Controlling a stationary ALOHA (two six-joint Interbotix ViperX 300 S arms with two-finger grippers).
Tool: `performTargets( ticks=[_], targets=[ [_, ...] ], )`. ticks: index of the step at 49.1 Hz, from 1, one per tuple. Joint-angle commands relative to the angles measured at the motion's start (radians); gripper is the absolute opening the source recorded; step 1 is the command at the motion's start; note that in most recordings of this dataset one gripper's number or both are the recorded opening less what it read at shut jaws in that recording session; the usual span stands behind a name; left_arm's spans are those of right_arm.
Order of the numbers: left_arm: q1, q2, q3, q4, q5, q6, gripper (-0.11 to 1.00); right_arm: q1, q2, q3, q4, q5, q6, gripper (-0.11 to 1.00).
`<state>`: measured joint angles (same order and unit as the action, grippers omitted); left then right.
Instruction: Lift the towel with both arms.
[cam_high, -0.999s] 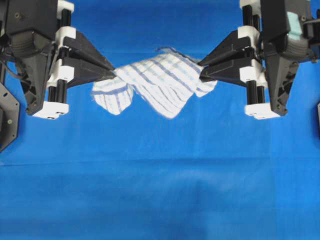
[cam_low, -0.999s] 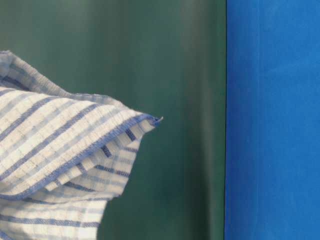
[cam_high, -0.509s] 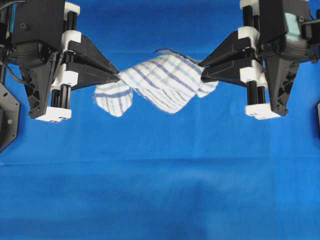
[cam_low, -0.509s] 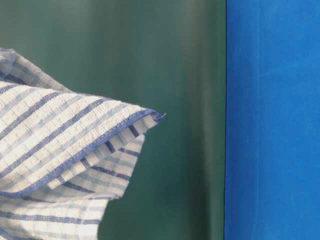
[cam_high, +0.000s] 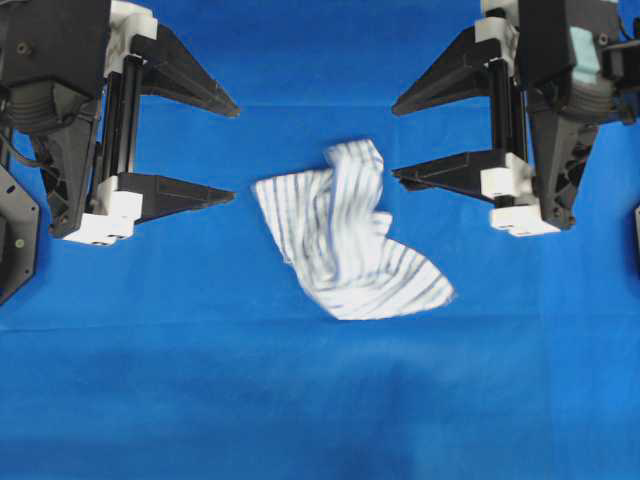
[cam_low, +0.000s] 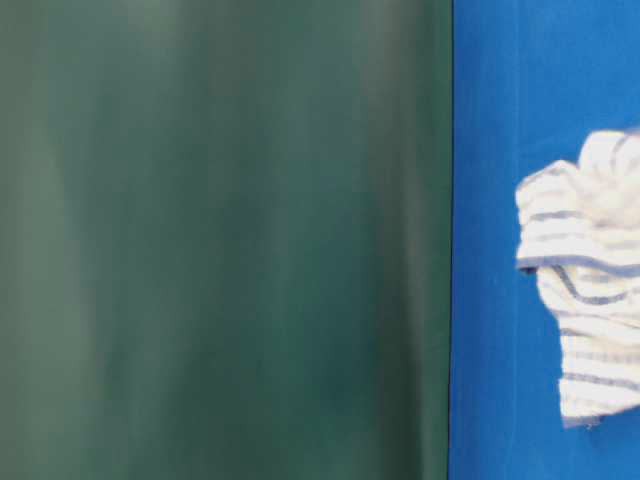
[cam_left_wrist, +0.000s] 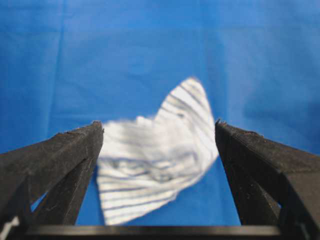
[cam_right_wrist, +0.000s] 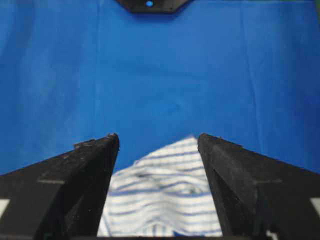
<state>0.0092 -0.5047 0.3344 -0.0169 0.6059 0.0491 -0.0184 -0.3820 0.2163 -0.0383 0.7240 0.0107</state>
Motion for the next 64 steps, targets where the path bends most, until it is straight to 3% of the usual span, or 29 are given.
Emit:
performTargets(
  ticks=[1, 14, 32, 46, 64],
  targets=[
    [-0.002, -0.009, -0.006, -0.002, -0.009, 0.002, 0.90, 0.000, -0.012, -0.006, -0.003, -0.003, 0.000, 0.67],
    [-0.020, 0.014, 0.018, -0.002, -0.026, 0.000, 0.90, 0.000, -0.011, 0.037, -0.002, -0.006, 0.017, 0.67],
    [-0.032, 0.117, 0.149, -0.002, -0.186, 0.002, 0.90, 0.060, 0.025, 0.221, 0.000, -0.072, 0.080, 0.66],
    [-0.034, 0.242, 0.258, -0.002, -0.336, 0.008, 0.90, 0.129, 0.175, 0.370, 0.000, -0.210, 0.155, 0.67],
    [-0.032, 0.446, 0.362, -0.002, -0.525, 0.009, 0.90, 0.156, 0.391, 0.436, 0.002, -0.373, 0.172, 0.67]
  ],
)
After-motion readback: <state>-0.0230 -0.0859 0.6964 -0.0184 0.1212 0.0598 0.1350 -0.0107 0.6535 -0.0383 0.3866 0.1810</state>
